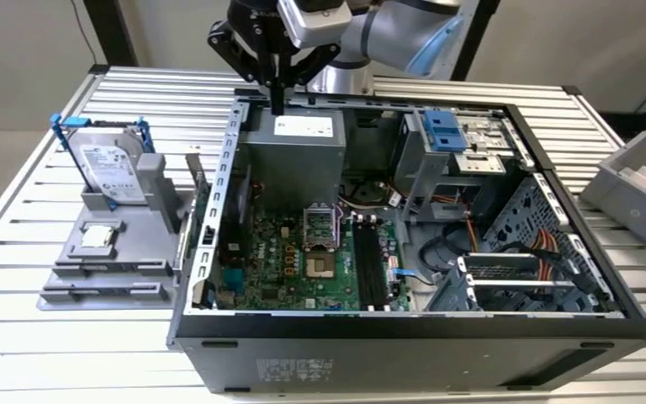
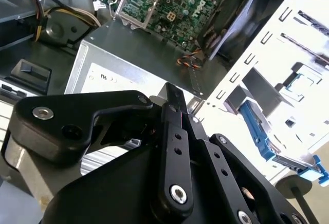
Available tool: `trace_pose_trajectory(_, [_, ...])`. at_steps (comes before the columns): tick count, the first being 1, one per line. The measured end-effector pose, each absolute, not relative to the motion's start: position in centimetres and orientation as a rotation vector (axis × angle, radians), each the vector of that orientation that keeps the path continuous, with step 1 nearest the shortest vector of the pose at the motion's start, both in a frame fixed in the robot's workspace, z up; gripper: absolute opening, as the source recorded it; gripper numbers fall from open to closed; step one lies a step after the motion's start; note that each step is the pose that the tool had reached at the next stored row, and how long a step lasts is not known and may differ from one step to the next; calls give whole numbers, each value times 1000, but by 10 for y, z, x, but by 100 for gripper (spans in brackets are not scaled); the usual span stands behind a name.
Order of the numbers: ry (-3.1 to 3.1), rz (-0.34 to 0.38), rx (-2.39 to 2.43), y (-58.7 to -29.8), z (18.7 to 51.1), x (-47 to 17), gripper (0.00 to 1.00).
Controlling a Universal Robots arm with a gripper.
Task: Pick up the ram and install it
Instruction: 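Reach for the ram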
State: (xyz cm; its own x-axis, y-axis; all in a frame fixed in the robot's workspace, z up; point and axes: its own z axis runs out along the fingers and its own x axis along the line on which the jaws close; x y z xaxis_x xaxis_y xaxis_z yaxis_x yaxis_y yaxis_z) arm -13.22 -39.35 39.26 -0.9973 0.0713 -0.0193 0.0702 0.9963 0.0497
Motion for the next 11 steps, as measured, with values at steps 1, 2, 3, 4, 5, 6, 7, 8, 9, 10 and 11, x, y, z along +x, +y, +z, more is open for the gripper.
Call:
trace_pose_trajectory(1, [3118,77,111,-393,393,-132,0])
trace_pose_trajectory(2, [3118,77,110,-393,393,-133,0])
trace_pose_trajectory(3, [3118,77,110,-393,393,-133,0])
trace_pose_trajectory(4, [3118,77,110,-392,393,-133,0])
trace_pose_trajectory(5, [3118,77,110,-392,393,-133,0])
trace_pose_trajectory(6, [3118,77,110,-392,393,-134,0])
trace_pose_trajectory(7, [3118,77,110,-391,393,-134,0])
trace_pose_trajectory(8, [3118,77,110,-391,393,-134,0])
trace_pose_trajectory(9, [3118,77,110,-391,393,-134,0])
trace_pose_trajectory(10, [3118,77,110,-391,393,-134,0])
trace_pose_trajectory(11, [3118,77,110,-390,393,-134,0])
